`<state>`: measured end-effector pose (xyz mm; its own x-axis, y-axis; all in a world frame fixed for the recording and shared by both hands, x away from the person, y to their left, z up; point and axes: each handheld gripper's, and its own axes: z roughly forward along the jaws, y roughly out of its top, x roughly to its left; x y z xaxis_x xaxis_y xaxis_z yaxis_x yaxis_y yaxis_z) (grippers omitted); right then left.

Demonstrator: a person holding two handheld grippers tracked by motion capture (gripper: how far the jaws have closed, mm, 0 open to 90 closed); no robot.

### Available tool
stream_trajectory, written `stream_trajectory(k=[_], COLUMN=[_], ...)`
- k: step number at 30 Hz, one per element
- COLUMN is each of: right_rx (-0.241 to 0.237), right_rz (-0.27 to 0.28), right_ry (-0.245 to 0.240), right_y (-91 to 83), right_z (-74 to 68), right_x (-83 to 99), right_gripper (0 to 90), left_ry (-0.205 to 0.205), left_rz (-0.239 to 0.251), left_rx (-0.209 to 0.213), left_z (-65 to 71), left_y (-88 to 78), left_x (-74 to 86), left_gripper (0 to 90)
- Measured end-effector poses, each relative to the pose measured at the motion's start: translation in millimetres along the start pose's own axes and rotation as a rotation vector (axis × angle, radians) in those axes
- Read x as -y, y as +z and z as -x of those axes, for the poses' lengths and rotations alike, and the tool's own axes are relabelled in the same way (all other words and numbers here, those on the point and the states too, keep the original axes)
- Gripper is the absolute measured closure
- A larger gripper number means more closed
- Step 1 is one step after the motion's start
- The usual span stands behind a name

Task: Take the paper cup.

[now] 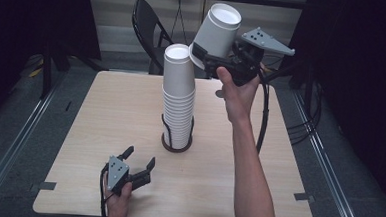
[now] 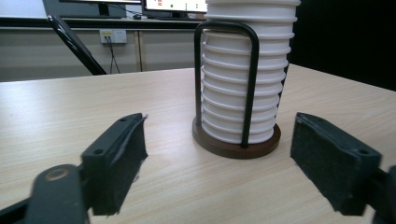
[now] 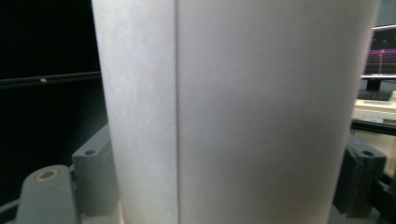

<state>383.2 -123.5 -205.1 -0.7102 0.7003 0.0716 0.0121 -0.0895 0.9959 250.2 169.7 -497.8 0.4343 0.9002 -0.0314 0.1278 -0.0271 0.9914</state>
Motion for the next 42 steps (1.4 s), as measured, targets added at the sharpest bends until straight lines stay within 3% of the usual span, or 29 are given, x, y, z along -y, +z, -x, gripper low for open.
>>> stream_trajectory(k=[2,11,12,14,20,29,42], right_rx=[0.006,0.041,0.048,0.054,0.073,0.069,0.099], right_rz=[-0.006,-0.020,-0.028,-0.029,-0.057,-0.088,-0.117], right_ry=[0.001,0.009,0.005,0.013,0.041,0.059,0.088], right_y=[-3.8,-23.6,-26.0,-30.6,-41.1,-48.2,-56.1], right_z=[2.1,11.8,12.5,15.7,23.1,19.1,13.4], right_x=[-0.2,8.6,10.3,14.9,32.0,59.1,93.9], right_gripper=[15.1,15.1,15.1,15.1,15.2,15.2,15.4], left_ry=[0.001,-0.008,0.001,-0.023,-0.018,-0.054,-0.021], left_rz=[0.002,0.000,-0.001,0.002,-0.001,-0.005,-0.006], left_rx=[-0.003,0.000,-0.012,-0.012,-0.015,0.006,0.021], left_z=[0.5,0.9,-0.3,-1.4,-1.0,-5.4,-2.4], left_y=[0.1,0.5,0.2,0.2,0.8,0.6,1.2], left_x=[0.1,0.1,-0.1,0.0,-0.2,-0.4,-0.4], left_gripper=[23.5,20.5,19.6,15.5,15.9,15.9,16.1])
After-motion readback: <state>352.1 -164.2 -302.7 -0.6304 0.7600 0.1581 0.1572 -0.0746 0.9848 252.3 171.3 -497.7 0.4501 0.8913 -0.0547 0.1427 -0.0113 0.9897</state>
